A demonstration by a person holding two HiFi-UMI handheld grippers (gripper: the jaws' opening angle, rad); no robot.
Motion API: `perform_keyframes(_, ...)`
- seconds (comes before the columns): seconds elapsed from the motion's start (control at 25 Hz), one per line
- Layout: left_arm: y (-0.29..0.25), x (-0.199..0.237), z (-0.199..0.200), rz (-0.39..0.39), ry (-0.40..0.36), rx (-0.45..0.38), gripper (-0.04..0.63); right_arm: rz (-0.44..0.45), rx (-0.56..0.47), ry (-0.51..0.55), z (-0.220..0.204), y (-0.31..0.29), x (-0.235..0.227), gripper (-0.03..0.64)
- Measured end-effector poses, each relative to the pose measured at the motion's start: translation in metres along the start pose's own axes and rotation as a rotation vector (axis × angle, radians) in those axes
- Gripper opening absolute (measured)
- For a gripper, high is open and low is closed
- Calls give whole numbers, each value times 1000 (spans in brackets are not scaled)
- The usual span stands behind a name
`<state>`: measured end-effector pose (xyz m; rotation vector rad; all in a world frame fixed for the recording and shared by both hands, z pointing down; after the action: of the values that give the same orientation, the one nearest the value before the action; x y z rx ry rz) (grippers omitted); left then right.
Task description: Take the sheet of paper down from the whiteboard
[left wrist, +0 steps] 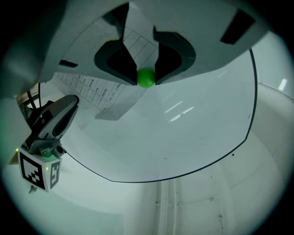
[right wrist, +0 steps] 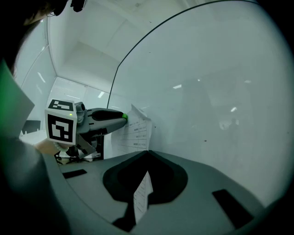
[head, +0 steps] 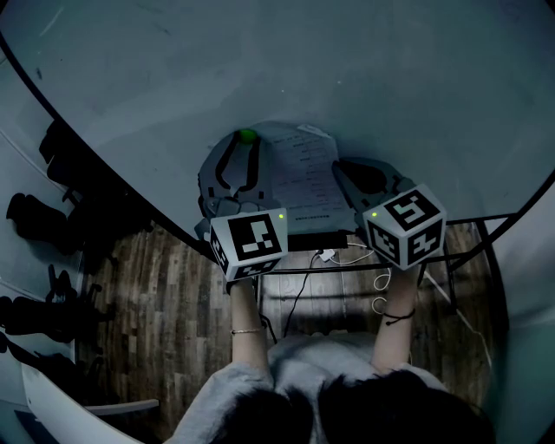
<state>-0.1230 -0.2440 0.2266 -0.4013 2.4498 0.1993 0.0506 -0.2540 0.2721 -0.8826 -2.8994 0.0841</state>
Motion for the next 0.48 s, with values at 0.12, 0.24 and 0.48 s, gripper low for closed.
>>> perform_keyframes(0.12,0,1,1,1,0,4,112,7,6,-12,0,-1,0,0)
perform_keyframes(0.24,0,1,1,0,-1,4,112,4,22,-26,-3,-1,-1,0)
perform_keyframes(0.48,1,2,4,3,0,3,112,5,39,-34,-5,2,-3,0)
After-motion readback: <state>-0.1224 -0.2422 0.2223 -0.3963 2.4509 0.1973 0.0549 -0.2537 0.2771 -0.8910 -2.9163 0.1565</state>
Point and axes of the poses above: the fingertips, and each gripper's own axes: y backward along the fingers, x to its left, z out of its top, the point moved 7 cm from there along y, backward along the fingers, and after that the axes turned 11 degrees about -z, right-handed, at the moved point
